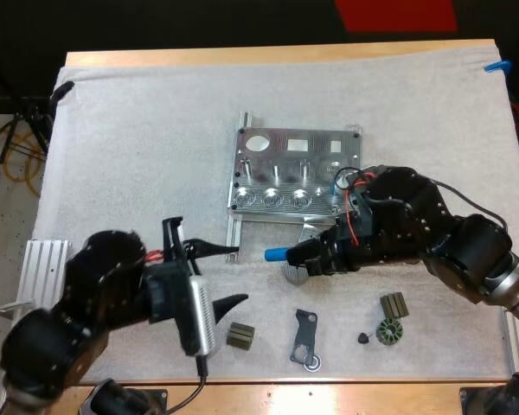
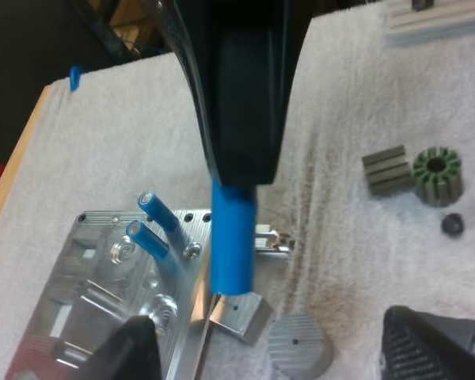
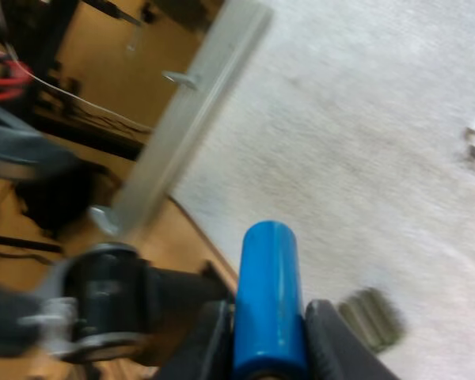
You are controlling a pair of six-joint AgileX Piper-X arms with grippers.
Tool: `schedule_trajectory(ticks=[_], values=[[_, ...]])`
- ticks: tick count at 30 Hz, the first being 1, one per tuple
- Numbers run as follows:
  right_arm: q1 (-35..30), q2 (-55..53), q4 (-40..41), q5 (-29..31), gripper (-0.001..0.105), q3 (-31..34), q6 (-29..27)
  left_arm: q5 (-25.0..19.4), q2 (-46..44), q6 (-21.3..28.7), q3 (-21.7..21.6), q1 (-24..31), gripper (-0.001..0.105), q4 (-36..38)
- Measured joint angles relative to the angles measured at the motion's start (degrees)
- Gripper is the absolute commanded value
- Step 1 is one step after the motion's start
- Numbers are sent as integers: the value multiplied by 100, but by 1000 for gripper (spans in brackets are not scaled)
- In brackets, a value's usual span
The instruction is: Load cells from right to left
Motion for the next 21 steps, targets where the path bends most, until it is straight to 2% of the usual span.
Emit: schedule_trajectory(ticks=[4,8,12,21], values=[[0,11,370,301,16,-177,-371,0,-279,-278,0,0,59,191],[0,148,1050,690,16,-668,-984,0,-546,-729,0,0,59,273],[0,373,1603,1068,16,-1128,-1366,0,-773,-1064,0,0,59,273],[0,1093,2404,1736,16,-1935,-1911,0,-1245,-1206,0,0,59,273]])
